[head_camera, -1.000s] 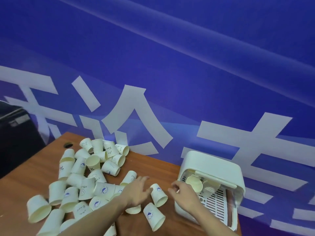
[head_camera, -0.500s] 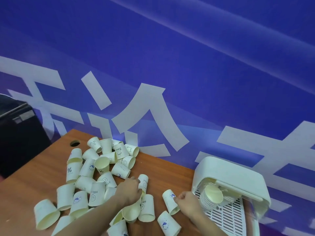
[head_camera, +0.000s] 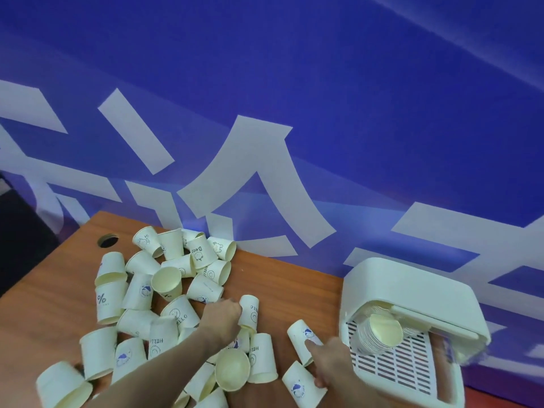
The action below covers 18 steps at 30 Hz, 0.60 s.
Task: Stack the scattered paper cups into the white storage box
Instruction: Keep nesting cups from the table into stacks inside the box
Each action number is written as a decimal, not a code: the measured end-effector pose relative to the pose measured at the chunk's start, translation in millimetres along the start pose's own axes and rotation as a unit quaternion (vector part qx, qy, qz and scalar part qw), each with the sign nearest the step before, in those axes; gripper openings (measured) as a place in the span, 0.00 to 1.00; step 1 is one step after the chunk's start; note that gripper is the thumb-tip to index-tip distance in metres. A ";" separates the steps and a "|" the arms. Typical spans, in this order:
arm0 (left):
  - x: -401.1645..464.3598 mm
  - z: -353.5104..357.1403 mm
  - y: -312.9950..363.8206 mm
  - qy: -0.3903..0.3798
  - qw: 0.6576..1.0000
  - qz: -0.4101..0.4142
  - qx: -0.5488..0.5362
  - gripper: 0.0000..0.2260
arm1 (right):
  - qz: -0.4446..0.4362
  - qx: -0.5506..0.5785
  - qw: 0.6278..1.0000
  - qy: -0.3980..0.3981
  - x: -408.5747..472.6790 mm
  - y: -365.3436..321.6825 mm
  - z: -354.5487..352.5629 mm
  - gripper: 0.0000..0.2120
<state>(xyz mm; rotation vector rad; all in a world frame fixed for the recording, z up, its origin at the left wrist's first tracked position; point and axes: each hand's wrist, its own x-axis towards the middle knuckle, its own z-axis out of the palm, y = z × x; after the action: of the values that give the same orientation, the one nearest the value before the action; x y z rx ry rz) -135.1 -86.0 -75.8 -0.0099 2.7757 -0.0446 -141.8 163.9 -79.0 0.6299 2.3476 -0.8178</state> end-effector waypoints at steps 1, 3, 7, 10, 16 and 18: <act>2.1 1.1 -0.9 -0.001 1.000 0.005 0.005 0.09 | 0.008 0.020 1.000 -0.003 2.6 0.5 3.6 0.18; 5.8 2.6 -2.8 -0.005 1.000 0.014 0.018 0.09 | 0.018 0.034 0.999 -0.006 7.0 2.0 8.5 0.19; 13.1 5.8 -6.9 -0.008 0.999 0.037 0.039 0.09 | 0.031 0.029 0.999 -0.008 16.4 3.2 13.9 0.21; 18.0 8.1 -7.8 -0.004 0.997 0.050 0.050 0.09 | 0.047 0.026 0.999 -0.004 21.4 3.5 17.0 0.22; 23.7 13.8 -8.1 -0.006 0.995 0.068 0.072 0.10 | 0.062 0.051 0.997 -0.016 28.8 9.2 24.2 0.20; 25.4 14.7 -7.4 -0.004 0.995 0.072 0.075 0.10 | 0.068 0.057 0.996 -0.022 30.1 10.7 25.0 0.19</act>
<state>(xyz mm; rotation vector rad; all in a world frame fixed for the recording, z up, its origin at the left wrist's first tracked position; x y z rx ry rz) -153.5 -94.1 -98.4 0.2290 2.7497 -0.2150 -148.6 161.9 -118.9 0.8026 2.2021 -0.8987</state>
